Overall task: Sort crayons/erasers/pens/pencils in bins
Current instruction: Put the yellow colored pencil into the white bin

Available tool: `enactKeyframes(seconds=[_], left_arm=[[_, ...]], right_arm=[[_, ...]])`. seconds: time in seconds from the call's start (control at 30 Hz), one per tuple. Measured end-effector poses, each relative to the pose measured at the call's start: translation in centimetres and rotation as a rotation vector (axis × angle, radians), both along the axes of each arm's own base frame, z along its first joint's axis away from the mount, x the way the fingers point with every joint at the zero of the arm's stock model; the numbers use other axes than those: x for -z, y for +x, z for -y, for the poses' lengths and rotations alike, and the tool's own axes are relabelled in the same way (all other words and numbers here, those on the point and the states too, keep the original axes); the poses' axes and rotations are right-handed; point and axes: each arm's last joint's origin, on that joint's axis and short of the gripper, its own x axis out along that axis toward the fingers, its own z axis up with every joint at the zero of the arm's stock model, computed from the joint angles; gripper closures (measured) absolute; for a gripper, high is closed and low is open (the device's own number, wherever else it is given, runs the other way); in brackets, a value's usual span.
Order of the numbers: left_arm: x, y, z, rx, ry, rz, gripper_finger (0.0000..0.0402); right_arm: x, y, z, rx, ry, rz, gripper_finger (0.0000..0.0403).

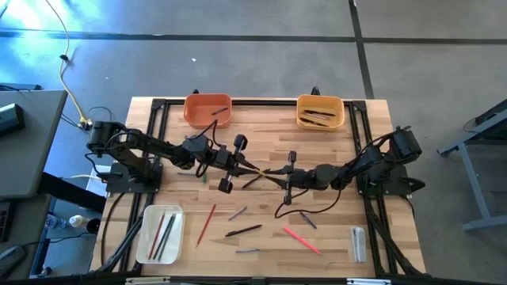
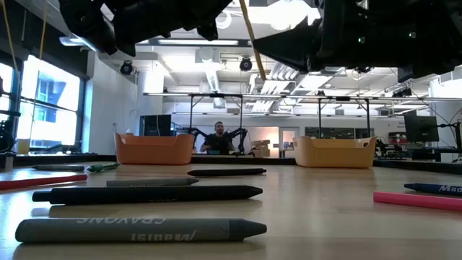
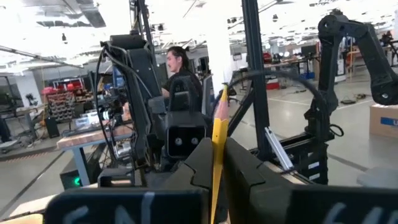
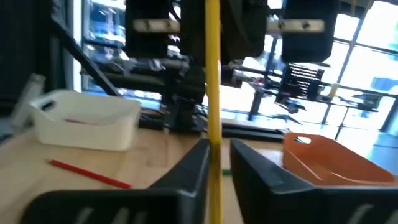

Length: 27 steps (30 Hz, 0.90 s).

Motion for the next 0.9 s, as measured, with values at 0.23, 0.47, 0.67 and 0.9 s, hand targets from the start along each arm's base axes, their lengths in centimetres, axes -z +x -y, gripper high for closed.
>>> enactKeyframes(seconds=[0.23, 0.47, 0.67, 0.9], left_arm=[[-1.4, -1.2, 0.4, -0.066, -0.029, -0.087, 0.0401], [-4.1, -3.2, 2.8, -0.146, -0.064, -0.347, 0.0401], [-6.5, -4.9, 6.0, -0.239, -0.095, -0.638, 0.0401], [-8.9, -6.9, 8.5, -0.385, -0.192, -0.946, 0.0401]], right_arm=[[-0.8, -0.7, -0.9, 0.152, -0.102, -0.030, 0.0258], [-1.6, -2.6, -2.2, 0.302, -0.204, -0.216, 0.0251], [-0.8, -3.6, -2.2, 0.340, -0.147, -0.340, 0.0332], [0.0, -3.8, -2.0, 0.352, -0.143, -0.402, 0.0390]])
